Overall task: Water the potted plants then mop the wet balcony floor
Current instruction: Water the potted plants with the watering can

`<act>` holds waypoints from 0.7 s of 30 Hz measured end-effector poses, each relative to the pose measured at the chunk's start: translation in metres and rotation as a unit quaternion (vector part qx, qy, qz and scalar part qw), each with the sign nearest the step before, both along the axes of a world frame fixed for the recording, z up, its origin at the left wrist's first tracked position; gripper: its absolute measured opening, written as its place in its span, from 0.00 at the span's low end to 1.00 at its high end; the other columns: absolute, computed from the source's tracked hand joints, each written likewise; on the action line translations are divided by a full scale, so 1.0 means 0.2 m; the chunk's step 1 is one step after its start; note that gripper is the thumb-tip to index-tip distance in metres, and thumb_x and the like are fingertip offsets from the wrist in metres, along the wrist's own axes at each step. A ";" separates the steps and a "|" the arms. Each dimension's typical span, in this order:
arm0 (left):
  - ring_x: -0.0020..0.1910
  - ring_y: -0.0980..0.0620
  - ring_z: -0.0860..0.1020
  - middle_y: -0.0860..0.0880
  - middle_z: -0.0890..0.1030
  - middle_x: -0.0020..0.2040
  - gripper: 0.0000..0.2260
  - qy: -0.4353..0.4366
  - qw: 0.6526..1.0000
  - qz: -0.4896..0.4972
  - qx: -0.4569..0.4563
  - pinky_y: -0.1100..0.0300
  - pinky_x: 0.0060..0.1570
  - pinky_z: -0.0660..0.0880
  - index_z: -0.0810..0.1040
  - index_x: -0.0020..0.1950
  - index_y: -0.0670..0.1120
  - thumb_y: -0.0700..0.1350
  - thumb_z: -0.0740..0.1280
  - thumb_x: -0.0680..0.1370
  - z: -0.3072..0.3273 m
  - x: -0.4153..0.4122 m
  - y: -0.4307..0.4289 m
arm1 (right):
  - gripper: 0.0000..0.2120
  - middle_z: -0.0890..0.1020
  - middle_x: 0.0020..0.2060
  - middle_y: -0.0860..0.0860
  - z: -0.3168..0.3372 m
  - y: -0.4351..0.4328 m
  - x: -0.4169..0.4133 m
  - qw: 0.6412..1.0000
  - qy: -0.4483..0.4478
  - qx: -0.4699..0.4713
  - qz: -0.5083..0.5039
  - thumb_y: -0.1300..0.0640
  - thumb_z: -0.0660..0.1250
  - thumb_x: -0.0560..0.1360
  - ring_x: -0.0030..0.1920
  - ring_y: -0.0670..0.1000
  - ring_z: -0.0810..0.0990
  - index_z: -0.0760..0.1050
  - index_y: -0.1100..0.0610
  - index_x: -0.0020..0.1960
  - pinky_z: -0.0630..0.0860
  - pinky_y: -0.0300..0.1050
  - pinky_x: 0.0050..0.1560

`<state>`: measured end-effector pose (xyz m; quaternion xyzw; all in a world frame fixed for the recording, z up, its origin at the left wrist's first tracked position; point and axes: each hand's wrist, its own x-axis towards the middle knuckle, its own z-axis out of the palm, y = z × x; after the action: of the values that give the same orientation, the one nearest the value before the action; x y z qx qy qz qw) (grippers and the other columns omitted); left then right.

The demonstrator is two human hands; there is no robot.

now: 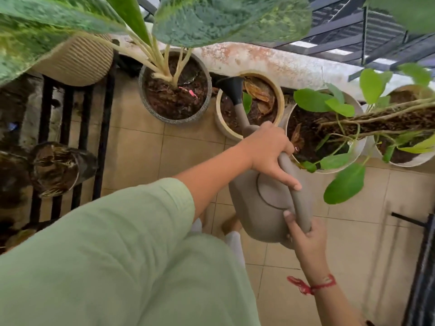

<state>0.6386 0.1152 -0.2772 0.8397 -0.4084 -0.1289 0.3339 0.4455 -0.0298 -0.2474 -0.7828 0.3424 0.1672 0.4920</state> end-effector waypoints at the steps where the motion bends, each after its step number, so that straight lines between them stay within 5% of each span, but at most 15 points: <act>1: 0.31 0.51 0.69 0.54 0.65 0.25 0.32 0.012 1.000 -0.005 0.022 0.53 0.41 0.66 0.56 0.25 0.51 0.79 0.58 0.58 -0.02 0.00 -0.01 | 0.32 0.68 0.22 0.54 -0.01 0.00 0.00 1.000 0.003 -0.003 -0.002 0.39 0.69 0.66 0.25 0.50 0.68 0.66 0.69 0.29 0.68 0.45 0.25; 4: 0.36 0.53 0.67 0.56 0.66 0.28 0.32 0.061 0.996 -0.013 0.065 0.54 0.45 0.63 0.59 0.27 0.51 0.81 0.51 0.57 -0.07 0.00 -0.04 | 0.22 0.68 0.17 0.46 -0.05 0.01 0.00 0.999 0.021 -0.001 -0.038 0.52 0.72 0.72 0.21 0.47 0.67 0.68 0.61 0.27 0.67 0.41 0.25; 8: 0.47 0.51 0.71 0.54 0.71 0.39 0.29 0.080 0.995 0.022 0.060 0.51 0.58 0.62 0.68 0.36 0.51 0.77 0.54 0.62 -0.17 -0.01 -0.04 | 0.20 0.69 0.16 0.46 -0.13 0.02 0.02 0.997 0.037 0.007 -0.062 0.54 0.71 0.72 0.21 0.47 0.68 0.68 0.57 0.26 0.68 0.48 0.30; 11: 0.60 0.51 0.69 0.51 0.73 0.52 0.26 0.126 0.981 0.144 0.013 0.42 0.69 0.56 0.73 0.48 0.49 0.71 0.55 0.68 -0.23 -0.06 0.00 | 0.18 0.70 0.16 0.45 -0.16 0.05 0.06 0.996 0.028 0.028 -0.075 0.55 0.71 0.72 0.19 0.44 0.69 0.70 0.56 0.27 0.70 0.45 0.30; 13: 0.62 0.50 0.69 0.49 0.73 0.56 0.25 0.135 0.947 0.291 -0.001 0.43 0.67 0.60 0.73 0.55 0.48 0.66 0.55 0.72 -0.28 -0.10 0.03 | 0.18 0.70 0.16 0.45 -0.17 0.06 0.08 0.996 0.027 0.037 -0.075 0.54 0.71 0.72 0.21 0.47 0.70 0.70 0.56 0.27 0.70 0.46 0.30; 16: 0.64 0.46 0.68 0.45 0.71 0.62 0.21 0.223 0.839 0.496 -0.011 0.48 0.64 0.65 0.72 0.62 0.46 0.59 0.61 0.77 -0.35 -0.14 0.08 | 0.18 0.69 0.16 0.46 -0.19 0.05 0.11 0.996 0.028 0.043 -0.078 0.54 0.72 0.72 0.22 0.49 0.70 0.70 0.57 0.27 0.70 0.48 0.31; 18: 0.67 0.45 0.66 0.45 0.68 0.66 0.21 0.330 0.775 0.538 -0.015 0.49 0.66 0.64 0.70 0.65 0.47 0.57 0.63 0.78 -0.38 -0.14 0.09 | 0.19 0.70 0.16 0.46 -0.20 0.04 0.15 0.996 0.018 0.038 -0.075 0.53 0.72 0.72 0.20 0.46 0.70 0.70 0.56 0.26 0.71 0.49 0.32; 21: 0.67 0.46 0.68 0.46 0.69 0.67 0.23 0.389 0.773 0.500 -0.016 0.48 0.68 0.64 0.68 0.68 0.49 0.60 0.61 0.77 -0.39 -0.12 0.05 | 0.21 0.70 0.16 0.47 -0.21 -0.01 0.22 0.997 -0.008 0.041 -0.070 0.51 0.72 0.71 0.21 0.47 0.69 0.68 0.56 0.25 0.71 0.50 0.31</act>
<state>0.6150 0.1243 -0.3549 0.7981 0.2322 -0.2531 0.4950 0.4888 -0.0308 -0.2891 -0.7372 0.3851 0.1396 0.5373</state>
